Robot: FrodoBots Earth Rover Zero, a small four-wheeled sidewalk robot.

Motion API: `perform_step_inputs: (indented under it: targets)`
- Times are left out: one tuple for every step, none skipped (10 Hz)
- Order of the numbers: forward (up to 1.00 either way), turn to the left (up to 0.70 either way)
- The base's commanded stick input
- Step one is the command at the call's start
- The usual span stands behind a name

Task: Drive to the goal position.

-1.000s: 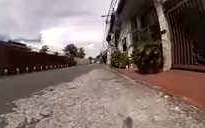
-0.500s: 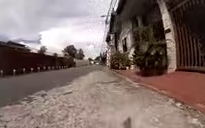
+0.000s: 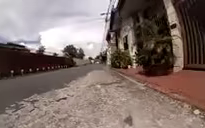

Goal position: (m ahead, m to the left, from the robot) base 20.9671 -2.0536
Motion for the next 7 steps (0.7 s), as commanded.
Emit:
perform_step_inputs:
  targets:
    - [0.70, 0.00]
    - [0.70, 0.00]
    - [0.70, 0.00]
    - [0.70, 0.00]
    - [0.70, 0.00]
    - [0.70, 0.00]
    - [0.70, 0.00]
